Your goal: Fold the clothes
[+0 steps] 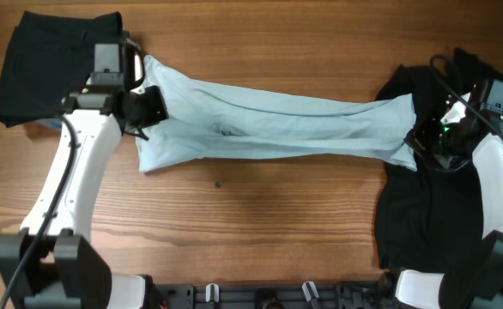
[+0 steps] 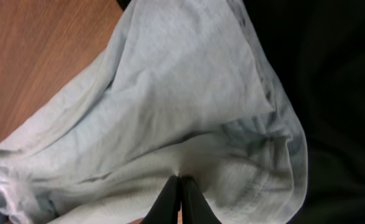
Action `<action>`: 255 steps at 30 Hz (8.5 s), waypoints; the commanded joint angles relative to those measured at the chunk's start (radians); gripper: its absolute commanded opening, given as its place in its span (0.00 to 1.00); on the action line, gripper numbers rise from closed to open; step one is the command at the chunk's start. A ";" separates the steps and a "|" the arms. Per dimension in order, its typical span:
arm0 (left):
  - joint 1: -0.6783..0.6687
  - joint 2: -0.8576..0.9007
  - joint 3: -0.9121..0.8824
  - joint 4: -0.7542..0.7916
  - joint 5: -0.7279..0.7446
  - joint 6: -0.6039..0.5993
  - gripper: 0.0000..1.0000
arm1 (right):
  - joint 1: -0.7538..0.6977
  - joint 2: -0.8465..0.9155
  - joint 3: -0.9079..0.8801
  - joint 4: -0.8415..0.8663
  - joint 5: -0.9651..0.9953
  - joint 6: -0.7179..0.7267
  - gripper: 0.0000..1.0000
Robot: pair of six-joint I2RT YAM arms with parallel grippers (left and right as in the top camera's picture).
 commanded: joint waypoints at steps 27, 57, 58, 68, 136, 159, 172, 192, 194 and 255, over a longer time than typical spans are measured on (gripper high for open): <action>0.023 0.170 -0.214 0.054 -0.099 0.048 0.60 | 0.000 0.071 -0.093 -0.020 0.039 -0.196 0.52; 0.274 0.162 -0.257 0.157 -0.159 0.028 0.04 | 0.114 0.086 -0.259 0.216 -0.033 -0.035 0.04; 0.274 0.162 -0.257 0.157 -0.159 0.028 0.04 | 0.114 0.086 -0.253 0.227 -0.037 -0.032 0.04; 0.275 0.162 -0.257 0.166 -0.159 0.028 0.04 | 0.056 0.085 -0.193 0.468 -0.099 0.186 0.04; 0.086 0.214 -0.075 0.334 0.291 0.080 0.04 | 0.024 0.006 -0.126 0.307 -0.122 -0.061 0.45; 0.094 0.325 -0.072 0.293 0.176 0.050 0.04 | 0.024 0.008 -0.127 0.291 -0.089 -0.064 0.55; -0.038 0.201 -0.068 0.319 0.181 0.020 0.04 | 0.024 0.008 -0.127 0.284 -0.088 -0.065 0.56; -0.038 0.201 -0.067 0.347 0.090 -0.033 0.04 | 0.024 0.008 -0.127 0.292 -0.035 -0.092 0.61; -0.038 0.201 -0.067 0.366 0.072 -0.025 0.04 | 0.024 0.008 -0.127 0.291 -0.035 -0.091 0.62; 0.095 0.168 -0.187 0.101 -0.010 0.012 0.44 | -0.024 0.288 -0.159 0.527 0.108 0.068 0.04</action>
